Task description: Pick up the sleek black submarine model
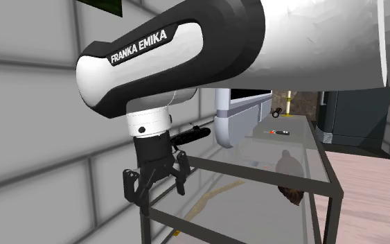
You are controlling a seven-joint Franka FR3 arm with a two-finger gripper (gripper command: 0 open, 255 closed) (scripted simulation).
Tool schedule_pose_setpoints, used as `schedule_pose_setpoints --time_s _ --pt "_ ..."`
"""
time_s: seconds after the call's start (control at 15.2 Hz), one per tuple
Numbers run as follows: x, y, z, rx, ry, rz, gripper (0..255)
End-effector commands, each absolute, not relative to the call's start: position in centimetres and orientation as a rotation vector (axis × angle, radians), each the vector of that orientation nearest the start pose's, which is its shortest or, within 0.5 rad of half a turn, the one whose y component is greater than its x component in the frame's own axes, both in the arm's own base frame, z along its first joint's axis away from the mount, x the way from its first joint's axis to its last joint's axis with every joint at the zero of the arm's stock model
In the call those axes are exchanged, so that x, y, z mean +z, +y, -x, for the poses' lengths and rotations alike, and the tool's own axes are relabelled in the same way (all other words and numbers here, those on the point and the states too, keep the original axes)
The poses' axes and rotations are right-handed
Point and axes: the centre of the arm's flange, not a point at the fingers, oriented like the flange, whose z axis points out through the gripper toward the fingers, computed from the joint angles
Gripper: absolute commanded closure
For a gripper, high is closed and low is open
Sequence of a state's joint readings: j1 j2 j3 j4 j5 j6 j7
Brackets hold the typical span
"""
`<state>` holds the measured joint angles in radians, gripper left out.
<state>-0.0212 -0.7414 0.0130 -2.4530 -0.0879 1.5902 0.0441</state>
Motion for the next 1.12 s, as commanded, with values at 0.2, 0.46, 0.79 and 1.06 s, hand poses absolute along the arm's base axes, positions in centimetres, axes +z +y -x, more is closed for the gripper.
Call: schedule_pose_setpoints --time_s 0.2,0.46,0.79,1.06 --pt "54.2 -2.5 -35.0 0.181 0.274 3.209 0" --pt "55.3 -5.1 -39.6 0.163 0.528 3.158 0" --pt "56.9 -9.3 -44.6 0.140 0.837 3.066 0" --pt "58.2 -13.4 -47.9 0.120 1.074 2.970 0"
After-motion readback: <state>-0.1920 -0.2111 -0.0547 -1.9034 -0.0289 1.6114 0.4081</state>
